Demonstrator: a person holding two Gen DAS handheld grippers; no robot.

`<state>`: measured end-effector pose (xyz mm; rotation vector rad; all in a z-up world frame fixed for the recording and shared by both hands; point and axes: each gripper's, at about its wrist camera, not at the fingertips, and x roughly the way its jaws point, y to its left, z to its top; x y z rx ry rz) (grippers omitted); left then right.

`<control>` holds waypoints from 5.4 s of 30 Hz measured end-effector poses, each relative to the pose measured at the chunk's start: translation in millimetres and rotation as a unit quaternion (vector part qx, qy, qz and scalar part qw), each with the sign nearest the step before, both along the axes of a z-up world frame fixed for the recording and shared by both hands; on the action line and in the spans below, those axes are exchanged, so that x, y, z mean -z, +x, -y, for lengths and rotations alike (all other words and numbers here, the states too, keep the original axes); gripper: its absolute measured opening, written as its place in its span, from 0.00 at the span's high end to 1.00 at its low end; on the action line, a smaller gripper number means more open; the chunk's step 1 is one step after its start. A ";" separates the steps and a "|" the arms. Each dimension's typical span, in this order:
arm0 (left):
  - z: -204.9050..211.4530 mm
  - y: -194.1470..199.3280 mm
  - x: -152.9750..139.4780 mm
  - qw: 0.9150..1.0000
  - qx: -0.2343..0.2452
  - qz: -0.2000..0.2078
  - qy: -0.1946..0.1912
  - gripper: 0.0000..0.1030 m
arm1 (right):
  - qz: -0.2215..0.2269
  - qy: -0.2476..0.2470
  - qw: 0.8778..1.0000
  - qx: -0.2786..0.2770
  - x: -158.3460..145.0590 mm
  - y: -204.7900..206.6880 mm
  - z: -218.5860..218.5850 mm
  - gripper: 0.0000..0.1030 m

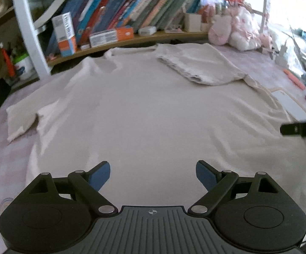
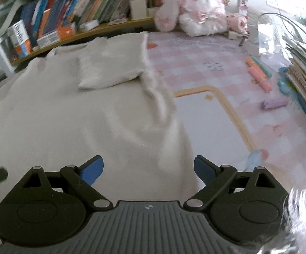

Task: Fold clothes

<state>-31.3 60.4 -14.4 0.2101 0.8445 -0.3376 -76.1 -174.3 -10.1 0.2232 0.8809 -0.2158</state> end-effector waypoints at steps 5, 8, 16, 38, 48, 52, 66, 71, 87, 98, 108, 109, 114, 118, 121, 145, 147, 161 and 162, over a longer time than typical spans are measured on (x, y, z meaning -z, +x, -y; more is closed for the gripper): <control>-46.6 9.2 -1.3 1.000 -0.003 0.001 -0.017 0.12 | -0.002 -0.016 1.000 -0.014 -0.6 -2.9 -54.1 0.10; -71.0 12.4 -3.4 1.000 -0.009 0.008 -0.024 0.12 | 0.001 -0.024 1.000 -0.015 -1.5 -1.6 -80.8 0.10; -126.7 26.2 -7.0 0.996 -0.062 0.014 -0.063 0.12 | 0.004 -0.039 0.998 -0.040 -8.7 11.4 -124.5 0.10; -270.2 136.9 40.8 0.851 -0.390 -0.035 -0.350 0.58 | -0.005 -0.083 0.991 -0.107 -20.8 18.5 -155.9 0.10; -273.9 149.9 45.1 0.805 -0.454 -0.033 -0.380 0.67 | -0.013 -0.087 0.990 -0.108 -19.7 18.5 -155.0 0.10; -278.7 149.2 49.3 0.785 -0.480 -0.039 -0.390 0.83 | -0.020 -0.080 0.991 -0.104 -16.8 21.6 -153.1 0.10; -278.6 154.2 45.6 0.759 -0.517 -0.046 -0.393 0.93 | -0.011 -0.067 0.989 -0.130 -14.0 26.3 -143.0 0.10; -259.5 165.5 18.8 0.791 -0.491 -0.010 -0.364 0.93 | -0.007 -0.048 0.992 -0.121 -10.6 28.7 -117.9 0.10; -33.5 187.2 -5.6 1.000 0.006 -0.014 0.008 0.76 | -0.017 0.009 0.998 -0.065 7.2 24.5 -40.7 0.10; -137.3 198.4 -7.0 0.955 -0.247 0.009 -0.166 0.51 | -0.026 0.016 0.999 -0.039 13.0 16.3 -20.1 0.10; -108.1 248.2 -17.0 0.955 -0.217 0.025 -0.201 0.98 | -0.028 0.008 0.999 -0.026 12.8 8.0 -14.0 0.10; -97.0 254.4 -27.2 0.956 -0.188 0.035 -0.222 0.97 | -0.029 0.009 0.999 -0.022 12.9 7.8 -12.7 0.09; -73.2 270.0 -49.5 0.957 -0.093 0.031 -0.272 0.61 | -0.032 0.007 0.999 -0.016 12.2 8.7 -12.8 0.09; -92.9 258.4 -48.0 0.958 -0.106 0.047 -0.263 0.31 | -0.031 0.008 0.999 -0.013 12.6 4.5 -11.2 0.09; -113.8 238.2 -27.8 0.975 -0.139 0.041 -0.171 0.32 | -0.029 0.013 1.000 0.001 12.4 4.4 -8.3 0.08; -177.8 310.7 40.3 0.956 -0.260 -0.029 -0.135 1.00 | -0.058 -0.031 0.998 -0.008 19.0 13.9 -36.1 0.04; -174.7 315.2 41.9 0.961 -0.249 -0.030 -0.114 1.00 | -0.056 -0.032 0.998 -0.011 19.7 15.6 -38.8 0.03; -193.1 250.3 20.0 0.968 -0.221 -0.002 -0.121 0.90 | -0.054 -0.032 0.998 0.006 21.1 21.5 -42.7 0.00; -183.1 238.4 15.9 0.974 -0.197 0.002 -0.114 0.90 | -0.054 -0.032 0.998 0.008 21.3 21.8 -43.1 0.00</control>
